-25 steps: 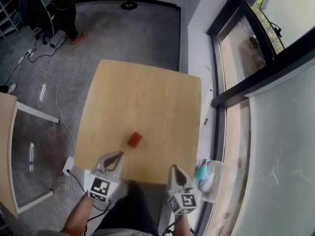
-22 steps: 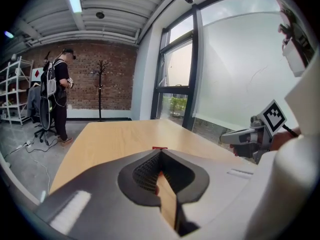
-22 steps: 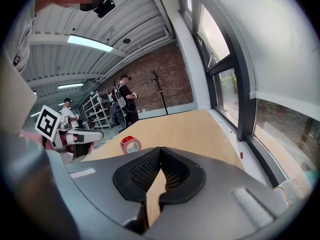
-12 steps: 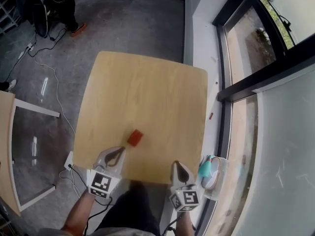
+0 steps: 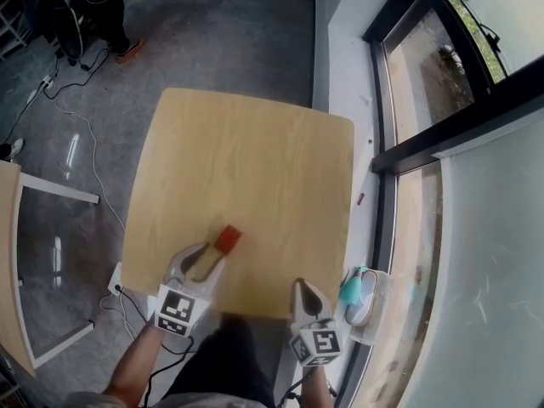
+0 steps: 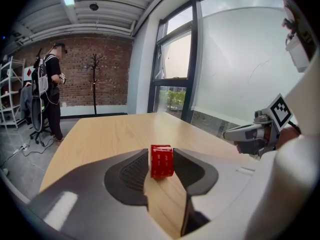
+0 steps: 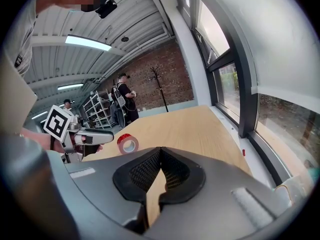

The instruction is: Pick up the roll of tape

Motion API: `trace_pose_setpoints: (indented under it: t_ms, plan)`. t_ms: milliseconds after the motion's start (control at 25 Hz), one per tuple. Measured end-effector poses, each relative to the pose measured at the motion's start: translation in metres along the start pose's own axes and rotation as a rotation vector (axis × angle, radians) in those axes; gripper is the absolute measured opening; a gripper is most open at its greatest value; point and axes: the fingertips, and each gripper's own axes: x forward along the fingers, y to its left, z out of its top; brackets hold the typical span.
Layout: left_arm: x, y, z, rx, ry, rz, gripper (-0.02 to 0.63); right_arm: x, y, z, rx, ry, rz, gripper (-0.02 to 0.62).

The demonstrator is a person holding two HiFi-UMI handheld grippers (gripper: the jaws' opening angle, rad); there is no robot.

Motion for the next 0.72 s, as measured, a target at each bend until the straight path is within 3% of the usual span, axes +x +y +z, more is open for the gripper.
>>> trace_pose_setpoints:
  t_ms: [360,720]
  plan:
    - [0.021,-0.004,-0.006,0.044,0.03,-0.012,0.258,0.003,-0.003,0.0,0.013,0.008,-0.006,0.014]
    - [0.04,-0.006,-0.01,0.057,0.053,-0.015,0.308,0.004,-0.015,0.001,0.022,0.005,-0.024,0.014]
